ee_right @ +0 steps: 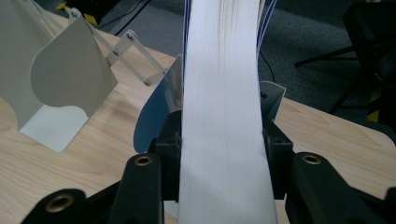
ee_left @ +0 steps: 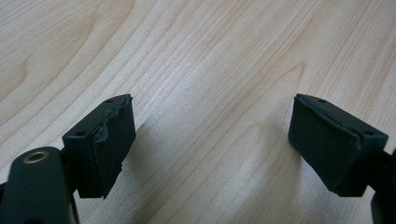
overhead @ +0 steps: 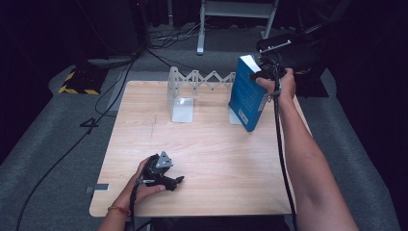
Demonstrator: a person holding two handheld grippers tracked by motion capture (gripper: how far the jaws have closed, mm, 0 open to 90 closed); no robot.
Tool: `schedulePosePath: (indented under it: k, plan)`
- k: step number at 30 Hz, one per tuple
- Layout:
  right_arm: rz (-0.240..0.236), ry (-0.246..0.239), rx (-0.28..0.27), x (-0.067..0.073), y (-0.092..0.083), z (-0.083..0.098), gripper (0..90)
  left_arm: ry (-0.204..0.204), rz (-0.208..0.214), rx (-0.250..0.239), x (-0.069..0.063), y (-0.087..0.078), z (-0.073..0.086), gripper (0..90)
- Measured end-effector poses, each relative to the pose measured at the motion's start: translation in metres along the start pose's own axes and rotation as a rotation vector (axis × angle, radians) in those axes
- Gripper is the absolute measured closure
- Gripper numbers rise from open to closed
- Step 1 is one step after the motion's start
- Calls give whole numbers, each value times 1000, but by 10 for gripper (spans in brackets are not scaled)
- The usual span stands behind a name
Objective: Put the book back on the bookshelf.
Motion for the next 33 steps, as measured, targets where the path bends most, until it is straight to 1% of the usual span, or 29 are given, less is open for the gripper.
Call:
schedulePosePath:
  k: [2, 4, 5, 7, 10, 15, 17, 24, 30, 33]
  plan:
    - [5, -3, -9, 2, 1, 0, 607, 0, -1, 1, 0, 0, 0, 154]
    - [22, -2, -27, 4, 2, -2, 606, -1, -4, 1, 0, 0, 0, 153]
    - [26, -11, -28, 6, 3, -3, 607, 1, -5, 1, 0, 0, 0, 154]
    - [15, -22, -27, 8, 3, -3, 606, 2, -3, 1, 0, 0, 0, 154]
    - [3, -25, -23, 10, 3, -1, 603, 4, -1, 1, 0, 0, 0, 153]
    - [-6, -15, -28, 8, 1, 3, 599, 3, 0, 1, 0, 0, 0, 154]
    - [4, -17, -35, 5, -1, 6, 594, 3, -1, 1, 0, 0, 0, 154]
    - [7, -14, -52, 2, -4, 9, 577, 3, -2, 0, 0, 0, 0, 154]
    - [-8, -28, -35, 1, -9, 13, 539, 3, -2, -1, 0, 0, 0, 154]
    - [-14, -24, -32, -1, -13, 16, 530, 2, -2, -1, 0, 0, 0, 154]
Point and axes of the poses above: each handheld gripper's, and its own axes: y roughly forward along the jaws, z roughly out of its underside, x roughly to its left, the point moved 9 cm from there along y, roughly forward along the jaws, and after that the axes turned 4 degrees about -x, right-handed, at the moved point
